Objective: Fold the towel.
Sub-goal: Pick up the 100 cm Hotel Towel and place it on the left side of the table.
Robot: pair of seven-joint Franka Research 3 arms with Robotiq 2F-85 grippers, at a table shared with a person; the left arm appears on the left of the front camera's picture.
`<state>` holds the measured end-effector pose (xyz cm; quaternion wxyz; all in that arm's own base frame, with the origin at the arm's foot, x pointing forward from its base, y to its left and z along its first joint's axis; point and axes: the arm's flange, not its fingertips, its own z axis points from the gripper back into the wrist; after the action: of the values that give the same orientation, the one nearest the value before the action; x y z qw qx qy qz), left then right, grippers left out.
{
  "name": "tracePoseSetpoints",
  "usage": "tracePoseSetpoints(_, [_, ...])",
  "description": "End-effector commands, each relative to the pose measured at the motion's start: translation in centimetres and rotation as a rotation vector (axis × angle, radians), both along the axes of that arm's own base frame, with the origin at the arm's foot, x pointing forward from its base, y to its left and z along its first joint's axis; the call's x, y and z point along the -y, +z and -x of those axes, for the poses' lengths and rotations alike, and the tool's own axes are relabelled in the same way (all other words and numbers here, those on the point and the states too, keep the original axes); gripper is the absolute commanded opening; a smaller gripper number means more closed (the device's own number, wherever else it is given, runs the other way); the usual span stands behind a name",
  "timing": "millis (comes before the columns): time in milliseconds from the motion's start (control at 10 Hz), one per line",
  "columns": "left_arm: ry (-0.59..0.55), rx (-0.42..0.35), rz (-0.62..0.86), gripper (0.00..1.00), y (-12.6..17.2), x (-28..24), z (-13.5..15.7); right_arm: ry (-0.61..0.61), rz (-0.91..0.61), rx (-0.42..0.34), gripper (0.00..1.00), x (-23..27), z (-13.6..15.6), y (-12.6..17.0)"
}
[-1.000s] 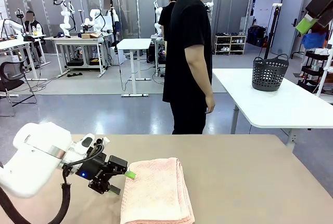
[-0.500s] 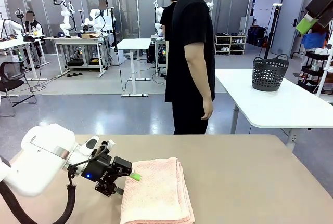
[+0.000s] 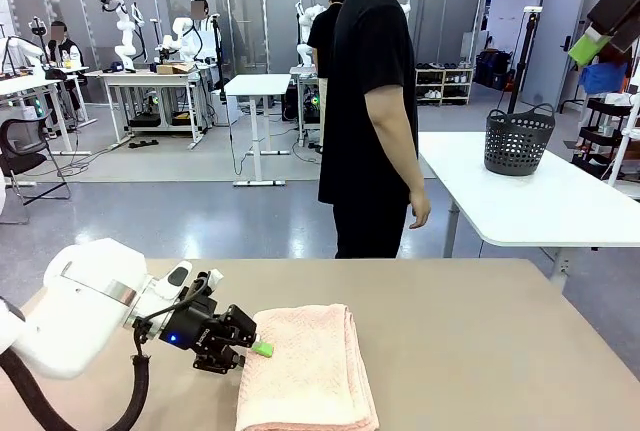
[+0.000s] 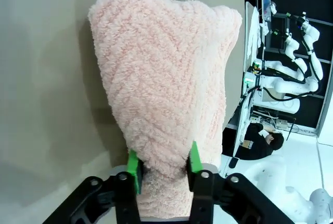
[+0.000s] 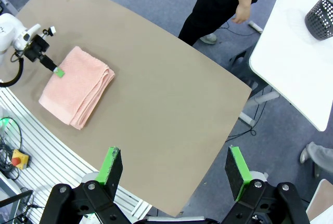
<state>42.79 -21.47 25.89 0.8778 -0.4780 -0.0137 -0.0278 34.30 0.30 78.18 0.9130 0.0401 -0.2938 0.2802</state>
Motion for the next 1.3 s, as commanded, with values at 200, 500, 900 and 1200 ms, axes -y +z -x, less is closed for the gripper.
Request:
tracePoseSetpoints(200, [0.003,0.04,-0.007,0.0,-0.2,-0.4,-0.2,0.008,0.008,0.0,1.0,0.2,-0.1,0.0])
tracePoseSetpoints(500, [-0.031,0.044,0.031,0.0,1.6,-3.0,0.5,0.008,0.008,0.0,1.0,0.2,-0.1,0.0])
tracePoseSetpoints(900, [-0.082,0.022,-0.031,0.0,4.5,-9.1,-0.5,0.008,0.008,0.0,1.0,0.2,-0.1,0.0])
tracePoseSetpoints(1200, [-0.044,0.013,-0.105,0.0,8.1,-19.2,-2.2,0.008,0.008,0.0,1.0,0.2,-0.1,0.0])
